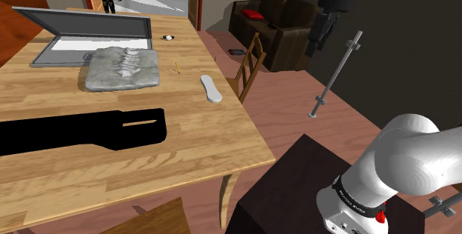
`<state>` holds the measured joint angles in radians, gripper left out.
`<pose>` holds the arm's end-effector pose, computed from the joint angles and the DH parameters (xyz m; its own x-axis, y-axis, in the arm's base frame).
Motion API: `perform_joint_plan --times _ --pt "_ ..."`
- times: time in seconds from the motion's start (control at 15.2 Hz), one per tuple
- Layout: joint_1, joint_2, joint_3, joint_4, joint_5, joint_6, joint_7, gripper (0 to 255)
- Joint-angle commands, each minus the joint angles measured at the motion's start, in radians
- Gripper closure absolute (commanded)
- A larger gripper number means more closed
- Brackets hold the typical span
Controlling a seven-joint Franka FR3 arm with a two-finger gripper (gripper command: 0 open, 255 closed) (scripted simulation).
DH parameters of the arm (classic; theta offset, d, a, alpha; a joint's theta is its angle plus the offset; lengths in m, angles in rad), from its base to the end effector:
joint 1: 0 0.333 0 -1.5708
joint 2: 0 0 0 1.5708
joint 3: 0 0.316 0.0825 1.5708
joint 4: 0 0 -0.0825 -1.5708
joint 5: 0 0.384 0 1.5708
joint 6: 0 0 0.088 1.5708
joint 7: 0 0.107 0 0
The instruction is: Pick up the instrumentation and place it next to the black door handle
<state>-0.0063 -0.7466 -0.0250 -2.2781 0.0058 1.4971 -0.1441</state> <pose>0.3105 -0.0117 0.6085 0.9923 0.1202 -0.0309 0.1193 -0.9925 -0.0275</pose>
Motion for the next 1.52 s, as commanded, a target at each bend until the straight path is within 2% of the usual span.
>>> perform_joint_plan --times 0.0,0.73,1.45 --pt "0.0 0.0 0.0 0.0 0.0 0.0 0.0 0" --pt "-0.017 0.322 0.064 0.008 0.036 0.325 0.164 0" --pt "-0.03 0.718 0.093 0.186 0.023 0.552 0.32 0"
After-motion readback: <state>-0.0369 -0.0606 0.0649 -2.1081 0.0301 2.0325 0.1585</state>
